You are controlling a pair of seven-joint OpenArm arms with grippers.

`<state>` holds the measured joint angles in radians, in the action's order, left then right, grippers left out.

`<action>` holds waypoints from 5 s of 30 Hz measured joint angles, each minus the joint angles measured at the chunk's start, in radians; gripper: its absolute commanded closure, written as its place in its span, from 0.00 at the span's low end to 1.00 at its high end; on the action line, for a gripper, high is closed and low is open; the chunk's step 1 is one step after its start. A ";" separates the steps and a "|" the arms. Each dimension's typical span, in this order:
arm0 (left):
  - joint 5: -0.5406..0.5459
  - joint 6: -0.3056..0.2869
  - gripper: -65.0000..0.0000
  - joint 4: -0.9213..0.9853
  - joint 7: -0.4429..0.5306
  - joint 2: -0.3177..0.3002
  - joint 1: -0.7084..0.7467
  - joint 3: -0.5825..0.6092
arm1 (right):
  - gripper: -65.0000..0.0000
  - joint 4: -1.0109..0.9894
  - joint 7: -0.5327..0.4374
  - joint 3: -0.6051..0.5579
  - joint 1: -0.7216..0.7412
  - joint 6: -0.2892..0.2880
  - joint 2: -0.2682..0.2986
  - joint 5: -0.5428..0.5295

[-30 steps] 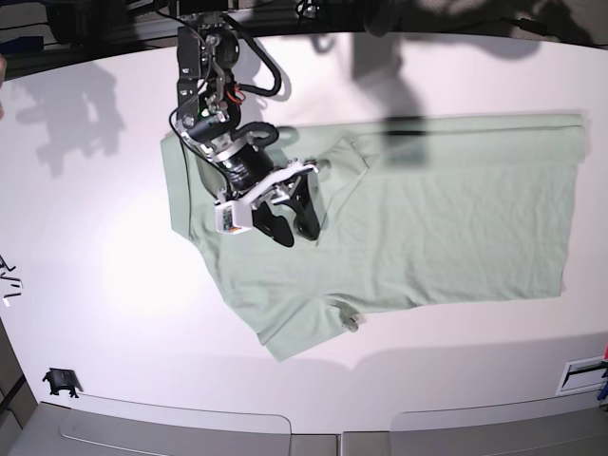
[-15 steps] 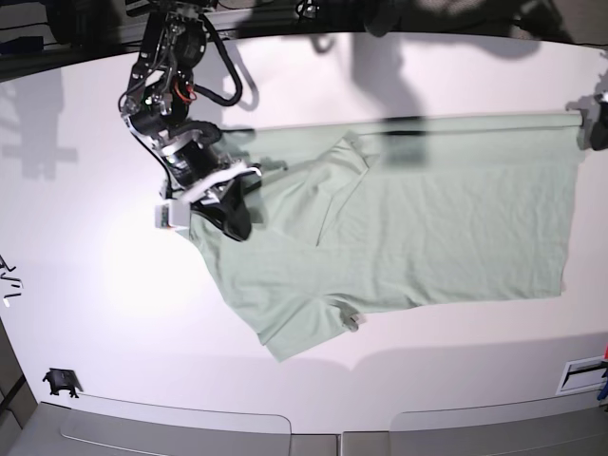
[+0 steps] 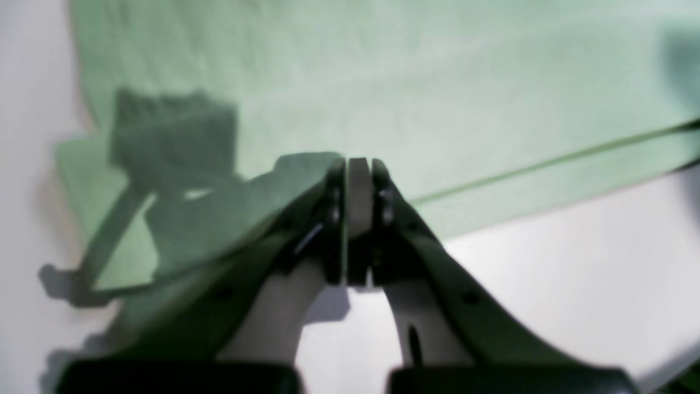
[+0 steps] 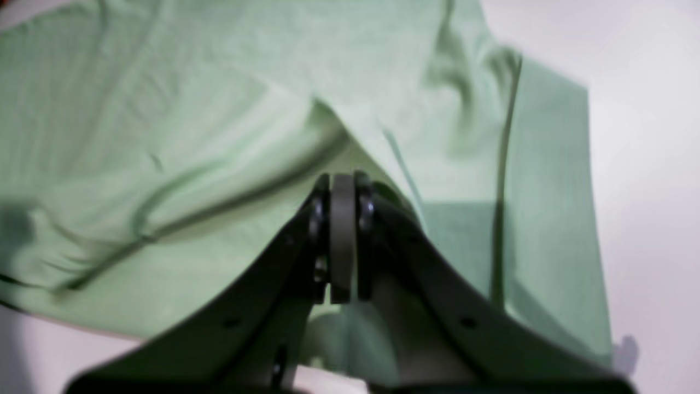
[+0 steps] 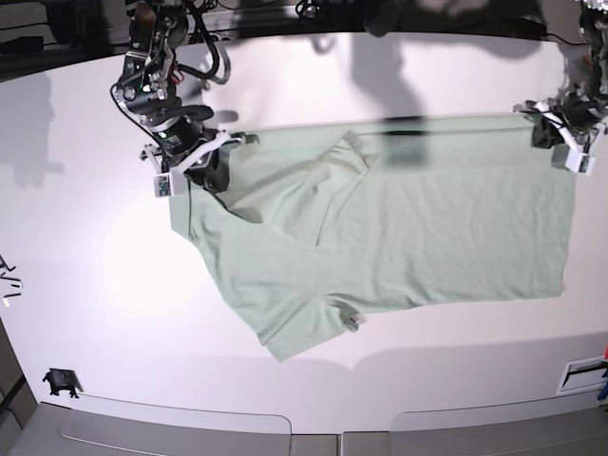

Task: Fold the T-shirt properly
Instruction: 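Hold the side edge with both grippers and fold it toward the shirt middle, then release the right gripper and move it to the opposite side edge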

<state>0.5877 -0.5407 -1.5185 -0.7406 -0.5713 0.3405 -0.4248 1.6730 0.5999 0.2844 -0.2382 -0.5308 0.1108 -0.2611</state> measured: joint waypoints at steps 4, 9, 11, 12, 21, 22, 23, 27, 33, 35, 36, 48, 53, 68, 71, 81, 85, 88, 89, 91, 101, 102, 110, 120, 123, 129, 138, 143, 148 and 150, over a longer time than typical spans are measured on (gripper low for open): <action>-0.069 0.056 1.00 0.000 0.004 0.042 0.002 0.003 | 1.00 -0.053 0.002 0.001 0.000 0.026 0.000 0.035; -0.072 0.069 1.00 0.000 0.010 0.045 0.021 0.003 | 1.00 -0.094 -0.006 0.000 -0.008 0.041 0.003 0.051; -0.069 0.078 1.00 0.000 0.013 0.044 0.049 0.000 | 1.00 -0.094 -0.003 0.000 -0.018 0.041 0.017 0.018; -0.069 0.078 1.00 -0.002 0.018 0.044 0.064 0.000 | 1.00 -0.093 0.001 0.000 -0.026 0.041 0.024 -0.001; -0.035 0.072 1.00 -0.028 0.034 0.038 0.192 -0.007 | 1.00 -0.089 0.016 0.000 -0.086 0.006 0.103 -0.082; -0.035 0.072 1.00 -0.035 0.026 0.039 0.204 -0.007 | 1.00 -0.087 0.026 0.000 -0.097 0.006 0.114 -0.101; -0.035 0.072 1.00 -0.045 0.017 0.039 0.217 -0.007 | 1.00 -0.082 0.039 0.000 -0.103 0.006 0.124 -0.116; -0.044 0.074 1.00 -0.116 -0.014 0.039 0.286 -0.007 | 1.00 -0.053 0.093 0.000 -0.126 -0.015 0.153 -0.159; -0.073 0.118 1.00 -0.288 -0.103 0.060 0.394 -0.004 | 1.00 0.027 0.169 -0.001 -0.170 -0.014 0.166 -0.162; -0.100 0.115 1.00 -0.328 -0.122 0.085 0.420 -0.009 | 1.00 0.061 0.204 -0.001 -0.187 -0.013 0.166 -0.188; -0.115 0.113 1.00 -0.343 -0.122 0.096 0.428 -0.013 | 1.00 0.079 0.227 -0.001 -0.195 -0.014 0.166 -0.201; -0.148 0.113 1.00 -0.365 -0.048 0.128 0.430 -0.148 | 1.00 0.175 0.250 -0.001 -0.252 -0.015 0.166 -0.237; -0.148 0.132 1.00 -0.365 -0.018 0.126 0.430 -0.183 | 1.00 0.176 0.107 -0.001 -0.226 -0.016 0.166 -0.216; -0.061 0.133 1.00 -0.365 -0.021 0.128 0.430 -0.183 | 1.00 0.072 0.213 -0.001 -0.150 -0.016 0.138 -0.108; -0.061 0.134 1.00 -0.365 -0.021 0.146 0.430 -0.183 | 1.00 0.061 0.229 -0.001 -0.158 -0.015 0.138 -0.109; -0.065 0.132 1.00 -0.365 -0.021 0.189 0.430 -0.183 | 1.00 0.067 0.239 0.000 -0.244 -0.015 0.140 -0.155; -0.069 0.133 1.00 -0.365 -0.022 0.189 0.430 -0.183 | 1.00 0.071 0.239 0.000 -0.273 -0.015 0.144 -0.159; -0.069 0.132 1.00 -0.365 -0.021 0.189 0.430 -0.183 | 1.00 0.071 0.262 0.006 -0.278 -0.015 0.149 -0.159; -0.069 0.133 1.00 -0.365 -0.022 0.189 0.430 -0.183 | 1.00 0.072 0.263 0.006 -0.280 -0.015 0.150 -0.159; -0.069 0.133 1.00 -0.365 -0.021 0.189 0.430 -0.183 | 1.00 0.075 0.286 0.006 -0.280 -0.015 0.151 -0.162; -0.069 0.133 1.00 -0.365 -0.022 0.189 0.430 -0.183 | 1.00 0.124 0.379 0.066 -0.291 -0.023 0.177 -0.158; -0.069 0.133 1.00 -0.365 -0.021 0.189 0.430 -0.183 | 1.00 0.130 0.385 0.081 -0.293 -0.023 0.177 -0.156; -0.069 0.133 1.00 -0.365 -0.018 0.189 0.430 -0.183 | 1.00 0.150 0.412 0.182 -0.294 -0.012 0.178 -0.298; -0.069 0.132 1.00 -0.365 -0.015 0.189 0.430 -0.183 | 0.90 0.220 0.412 0.190 -0.237 -0.095 0.171 -0.610; -0.069 0.132 1.00 -0.365 -0.015 0.189 0.430 -0.183 | 0.70 0.222 0.358 0.190 -0.169 -0.096 0.171 -0.575; -0.069 0.132 1.00 -0.365 -0.014 0.189 0.429 -0.183 | 0.66 0.222 0.233 0.192 0.011 -0.092 0.171 -0.364; -0.069 0.132 0.92 -0.365 -0.013 0.188 0.429 -0.183 | 0.56 -0.023 0.226 0.160 0.229 -0.091 0.206 -0.316; -0.070 0.129 0.89 -0.365 -0.010 0.187 0.429 -0.183 | 0.54 -0.365 0.210 0.090 0.406 -0.094 0.266 -0.321; -0.069 0.130 0.89 -0.365 -0.008 0.189 0.426 -0.183 | 0.54 -0.695 0.209 -0.038 0.583 -0.108 0.284 -0.322; -0.069 0.129 0.89 -0.365 -0.007 0.189 0.426 -0.183 | 0.54 -0.798 0.209 -0.098 0.629 -0.116 0.281 -0.323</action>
<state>0.5182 -0.4114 -1.8832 -0.7479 -0.3824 0.7670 -0.6079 0.8749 0.8093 0.1864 0.3912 -0.6468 0.3920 -0.5842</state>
